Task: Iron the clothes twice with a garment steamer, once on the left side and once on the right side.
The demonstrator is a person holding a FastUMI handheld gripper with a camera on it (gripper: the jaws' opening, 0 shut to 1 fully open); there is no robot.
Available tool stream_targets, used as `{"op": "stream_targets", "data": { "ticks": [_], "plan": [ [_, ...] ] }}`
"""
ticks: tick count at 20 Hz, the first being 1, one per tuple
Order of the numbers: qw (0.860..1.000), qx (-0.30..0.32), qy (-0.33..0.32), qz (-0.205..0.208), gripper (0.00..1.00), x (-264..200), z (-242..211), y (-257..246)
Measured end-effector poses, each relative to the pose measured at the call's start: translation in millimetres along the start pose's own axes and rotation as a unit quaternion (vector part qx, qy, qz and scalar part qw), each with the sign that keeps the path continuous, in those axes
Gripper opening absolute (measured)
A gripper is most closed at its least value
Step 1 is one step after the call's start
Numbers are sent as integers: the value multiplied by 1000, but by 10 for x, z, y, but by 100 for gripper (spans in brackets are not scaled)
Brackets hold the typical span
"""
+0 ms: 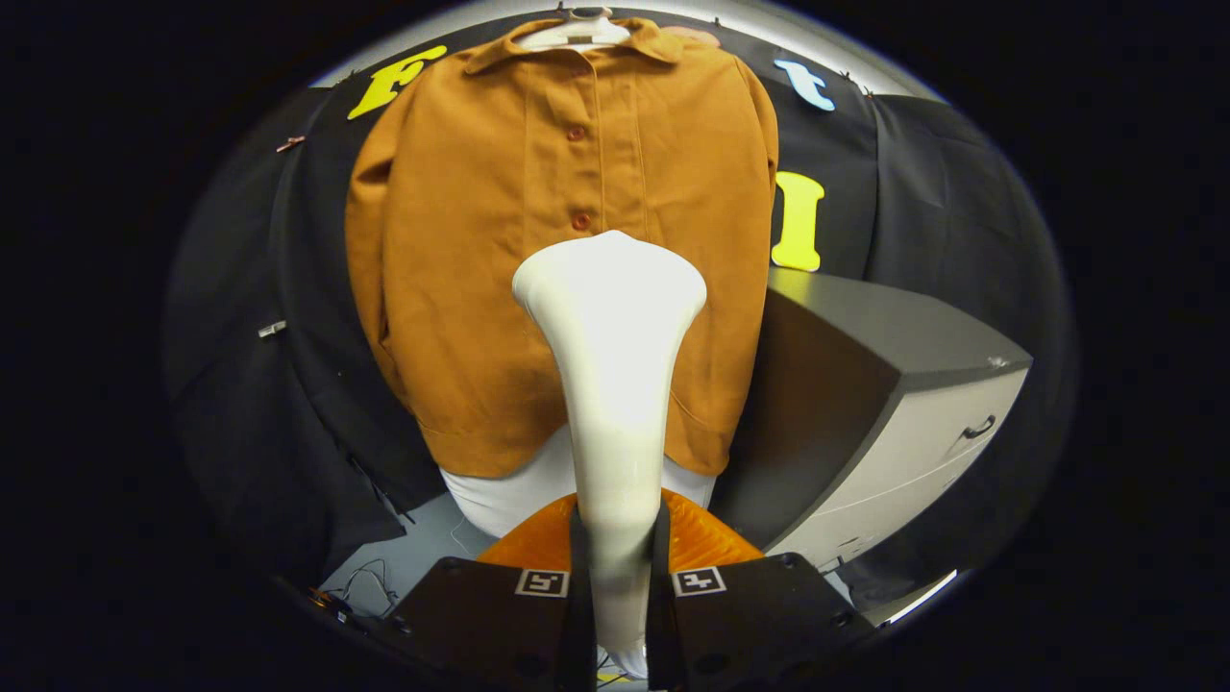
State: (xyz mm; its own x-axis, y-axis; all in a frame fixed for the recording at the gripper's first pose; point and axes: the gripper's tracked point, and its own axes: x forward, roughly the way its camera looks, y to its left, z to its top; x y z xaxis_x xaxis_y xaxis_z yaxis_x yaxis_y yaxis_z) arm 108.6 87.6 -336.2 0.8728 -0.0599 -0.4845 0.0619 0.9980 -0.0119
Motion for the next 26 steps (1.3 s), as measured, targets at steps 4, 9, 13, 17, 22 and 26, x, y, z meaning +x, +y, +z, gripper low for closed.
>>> {"op": "stream_targets", "data": {
  "ticks": [4, 9, 13, 17, 22, 26],
  "plan": [
    [998, -5, -52, 22, 24, -293, 597, 308],
    [993, -12, -107, 39, 24, -369, 1366, 667],
    [990, -20, -135, 45, 24, -274, 1789, 918],
    [989, -31, -142, 33, 24, 32, 1973, 1043],
    [990, -29, -138, 0, 24, 416, 2015, 1016],
    [989, -39, -144, -16, 24, 540, 1963, 1022]
  ]
}}
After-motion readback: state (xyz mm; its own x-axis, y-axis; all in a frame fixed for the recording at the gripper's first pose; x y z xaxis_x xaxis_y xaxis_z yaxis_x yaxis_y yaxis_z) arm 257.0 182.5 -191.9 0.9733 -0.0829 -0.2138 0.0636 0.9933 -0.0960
